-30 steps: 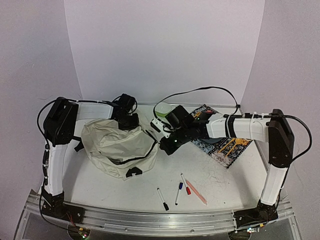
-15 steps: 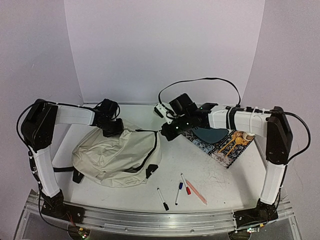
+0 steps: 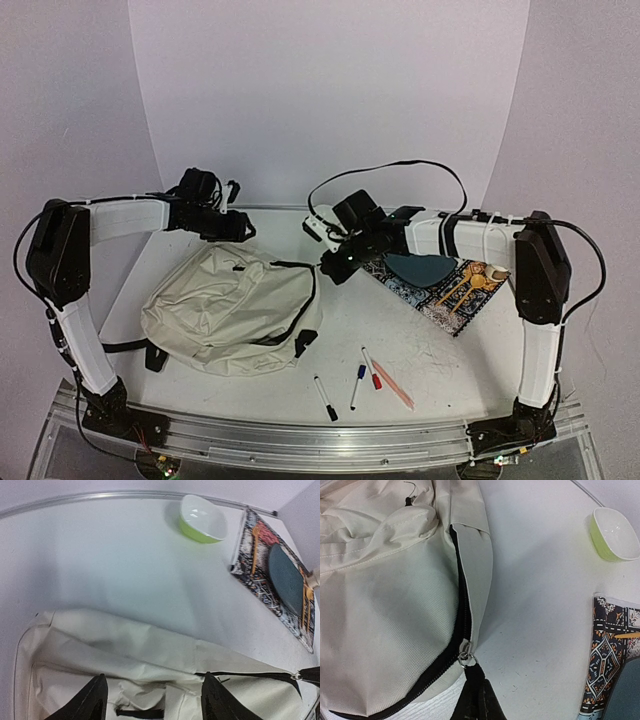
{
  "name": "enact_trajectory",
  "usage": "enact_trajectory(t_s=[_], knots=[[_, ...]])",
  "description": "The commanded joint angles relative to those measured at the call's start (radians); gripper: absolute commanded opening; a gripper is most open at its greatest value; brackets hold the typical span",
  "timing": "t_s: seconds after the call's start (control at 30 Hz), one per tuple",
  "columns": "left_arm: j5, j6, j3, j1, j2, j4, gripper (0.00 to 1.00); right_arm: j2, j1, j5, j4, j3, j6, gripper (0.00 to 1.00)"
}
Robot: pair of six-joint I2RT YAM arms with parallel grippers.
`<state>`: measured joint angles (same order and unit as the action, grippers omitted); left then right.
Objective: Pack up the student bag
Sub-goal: Hold the largest pocket of the student bag.
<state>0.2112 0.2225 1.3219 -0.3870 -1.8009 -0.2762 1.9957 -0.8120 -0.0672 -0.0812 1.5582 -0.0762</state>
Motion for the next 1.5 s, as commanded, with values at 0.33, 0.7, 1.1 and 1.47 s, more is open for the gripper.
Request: enact_trajectory(t_s=[0.33,0.7,1.1,1.47], knots=[[0.486,-0.583,0.157,-0.007,-0.181,0.03,0.71,-0.021,0.002,-0.05,0.027,0.014,-0.053,0.0],[0.6,-0.878,0.181,-0.049,-0.239,0.026,0.71,-0.028,0.0,-0.091,0.032,0.016,-0.057,0.0],[0.649,-0.954,0.269,-0.099,-0.336,-0.016,0.6,-0.031,-0.01,-0.087,0.032,0.014,-0.064,0.0],[0.516,-0.93,0.329,-0.097,-0.332,-0.049,0.0,-0.112,-0.024,-0.039,0.027,-0.059,-0.055,0.0]])
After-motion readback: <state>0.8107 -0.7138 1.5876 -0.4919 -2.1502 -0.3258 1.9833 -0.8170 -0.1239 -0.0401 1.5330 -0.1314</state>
